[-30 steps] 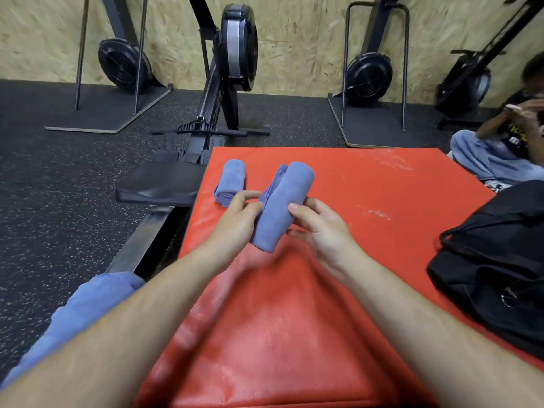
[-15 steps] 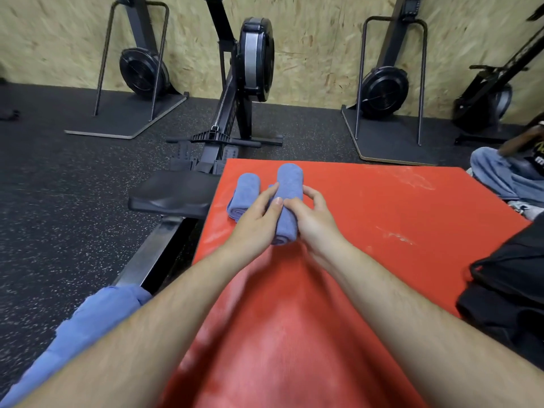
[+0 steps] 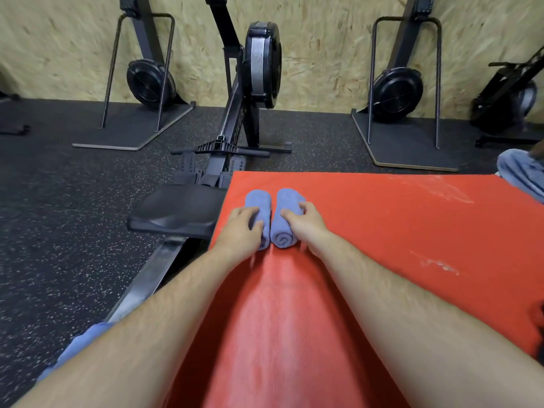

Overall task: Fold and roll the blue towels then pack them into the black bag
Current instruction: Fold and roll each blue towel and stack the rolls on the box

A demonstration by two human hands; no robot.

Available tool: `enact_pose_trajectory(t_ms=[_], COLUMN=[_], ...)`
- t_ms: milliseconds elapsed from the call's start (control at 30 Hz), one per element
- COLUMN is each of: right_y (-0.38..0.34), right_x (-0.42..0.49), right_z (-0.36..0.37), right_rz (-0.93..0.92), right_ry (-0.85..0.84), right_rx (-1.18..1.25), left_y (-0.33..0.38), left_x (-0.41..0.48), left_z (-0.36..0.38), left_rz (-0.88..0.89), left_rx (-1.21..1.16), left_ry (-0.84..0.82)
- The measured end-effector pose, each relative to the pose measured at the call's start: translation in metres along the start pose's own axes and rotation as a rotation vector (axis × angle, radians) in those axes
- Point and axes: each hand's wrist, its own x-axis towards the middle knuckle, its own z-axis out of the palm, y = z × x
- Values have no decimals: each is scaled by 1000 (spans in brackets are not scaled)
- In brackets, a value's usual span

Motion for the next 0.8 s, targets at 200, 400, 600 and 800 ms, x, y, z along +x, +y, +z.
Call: enact_pose_trajectory(t_ms=[200, 400, 600, 800], right_y=[-7, -14, -18, -41], right_x=[7, -12, -58, -138], right_z=[15, -4, -8, 31], right_rz=[31, -36, -239, -625], right_ry=[-21, 7, 108, 108], right_rx=[-447, -545, -709, -845], left_y=[-6, 3, 10, -6], left_x=[4, -9, -38, -94], left_z=[7, -2, -23, -71], left_rz=[49, 21, 43, 154], left_rx=[9, 121, 161, 267], left_ry=[2, 3, 38, 75])
